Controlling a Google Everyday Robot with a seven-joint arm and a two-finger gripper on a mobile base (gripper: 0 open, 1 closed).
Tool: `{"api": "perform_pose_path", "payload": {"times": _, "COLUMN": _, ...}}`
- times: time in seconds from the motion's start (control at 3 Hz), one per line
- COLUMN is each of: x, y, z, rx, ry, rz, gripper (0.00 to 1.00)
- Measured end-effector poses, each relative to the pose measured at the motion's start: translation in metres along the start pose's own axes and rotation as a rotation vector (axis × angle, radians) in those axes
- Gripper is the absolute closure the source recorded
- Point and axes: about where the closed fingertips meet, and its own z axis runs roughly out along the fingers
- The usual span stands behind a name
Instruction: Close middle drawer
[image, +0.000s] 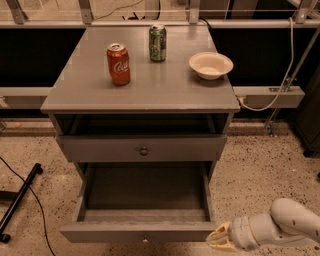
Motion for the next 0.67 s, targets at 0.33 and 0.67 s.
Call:
{"api": "perform_pose_path", "payload": {"times": 0.33, "x": 0.006, "y": -0.008, "z": 0.034, "rx": -0.013, "ry": -0.015, "rz": -0.037, "gripper": 0.94}}
{"api": "perform_pose_path", "payload": {"times": 0.67, "x": 0.018, "y": -0.013, "z": 0.053, "rx": -0.003, "ry": -0.023, "rz": -0.057, "gripper": 1.00}}
